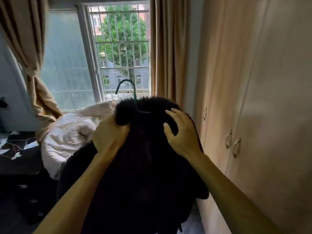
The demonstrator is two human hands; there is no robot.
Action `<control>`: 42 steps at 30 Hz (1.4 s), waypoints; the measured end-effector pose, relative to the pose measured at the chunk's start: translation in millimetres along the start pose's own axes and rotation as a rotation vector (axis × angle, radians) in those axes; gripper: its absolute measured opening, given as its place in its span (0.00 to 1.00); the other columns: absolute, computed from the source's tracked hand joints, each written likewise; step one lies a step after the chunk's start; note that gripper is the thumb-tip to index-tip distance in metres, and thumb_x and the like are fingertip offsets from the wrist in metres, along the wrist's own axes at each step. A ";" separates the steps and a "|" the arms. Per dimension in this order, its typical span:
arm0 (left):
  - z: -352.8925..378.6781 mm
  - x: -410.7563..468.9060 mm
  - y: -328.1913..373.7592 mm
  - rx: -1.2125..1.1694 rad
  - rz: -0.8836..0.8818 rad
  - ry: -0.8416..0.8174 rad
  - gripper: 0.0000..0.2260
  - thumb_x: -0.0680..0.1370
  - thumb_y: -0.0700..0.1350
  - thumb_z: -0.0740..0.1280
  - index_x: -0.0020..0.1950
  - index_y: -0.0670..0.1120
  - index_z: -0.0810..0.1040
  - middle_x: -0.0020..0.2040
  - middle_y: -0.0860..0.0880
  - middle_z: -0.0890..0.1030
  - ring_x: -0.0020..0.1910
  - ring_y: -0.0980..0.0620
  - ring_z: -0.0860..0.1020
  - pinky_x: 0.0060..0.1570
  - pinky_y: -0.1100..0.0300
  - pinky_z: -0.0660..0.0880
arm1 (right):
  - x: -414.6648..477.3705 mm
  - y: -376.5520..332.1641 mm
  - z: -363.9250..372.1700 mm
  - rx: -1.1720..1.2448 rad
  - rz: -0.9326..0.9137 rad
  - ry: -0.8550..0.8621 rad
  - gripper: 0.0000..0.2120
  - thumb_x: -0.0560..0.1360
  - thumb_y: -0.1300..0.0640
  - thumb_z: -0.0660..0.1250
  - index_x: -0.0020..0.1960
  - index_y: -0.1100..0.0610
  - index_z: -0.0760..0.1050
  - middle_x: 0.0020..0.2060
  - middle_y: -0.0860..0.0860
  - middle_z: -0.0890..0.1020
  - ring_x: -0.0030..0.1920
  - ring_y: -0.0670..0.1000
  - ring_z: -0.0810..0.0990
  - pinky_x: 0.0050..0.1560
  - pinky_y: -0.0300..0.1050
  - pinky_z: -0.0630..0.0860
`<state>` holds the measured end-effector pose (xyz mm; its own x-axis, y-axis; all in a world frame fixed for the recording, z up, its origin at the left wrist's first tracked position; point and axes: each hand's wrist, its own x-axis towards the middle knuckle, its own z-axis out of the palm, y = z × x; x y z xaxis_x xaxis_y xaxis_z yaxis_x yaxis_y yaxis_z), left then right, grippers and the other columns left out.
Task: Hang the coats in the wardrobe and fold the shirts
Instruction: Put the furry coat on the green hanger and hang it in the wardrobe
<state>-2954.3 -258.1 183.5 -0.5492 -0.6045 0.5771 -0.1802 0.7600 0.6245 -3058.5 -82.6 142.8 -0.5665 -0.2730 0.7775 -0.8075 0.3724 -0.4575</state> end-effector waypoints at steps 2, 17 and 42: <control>20.1 5.0 7.8 -0.019 -0.009 -0.036 0.12 0.75 0.58 0.65 0.40 0.50 0.72 0.32 0.52 0.69 0.35 0.47 0.70 0.40 0.56 0.63 | 3.5 18.0 -3.2 -0.027 0.030 0.020 0.20 0.77 0.48 0.61 0.68 0.49 0.70 0.67 0.45 0.71 0.68 0.45 0.67 0.70 0.47 0.65; 167.6 108.4 3.4 -0.126 0.234 -0.230 0.11 0.73 0.55 0.65 0.49 0.49 0.78 0.41 0.42 0.82 0.44 0.37 0.79 0.39 0.55 0.68 | 47.7 114.2 26.3 -0.390 0.155 0.173 0.20 0.76 0.48 0.61 0.66 0.52 0.72 0.66 0.49 0.72 0.67 0.47 0.68 0.69 0.42 0.60; 355.7 192.1 50.5 -0.235 0.359 -0.389 0.10 0.74 0.55 0.65 0.49 0.51 0.79 0.40 0.46 0.82 0.41 0.42 0.79 0.37 0.58 0.65 | 114.8 289.5 37.9 -0.561 0.275 0.260 0.20 0.78 0.49 0.59 0.67 0.54 0.71 0.66 0.50 0.72 0.67 0.47 0.68 0.68 0.38 0.58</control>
<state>-3359.1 -250.8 138.6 -0.8102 -0.1519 0.5661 0.2347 0.8010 0.5508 -3363.5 -39.8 83.3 -0.6246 0.0936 0.7754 -0.3923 0.8209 -0.4151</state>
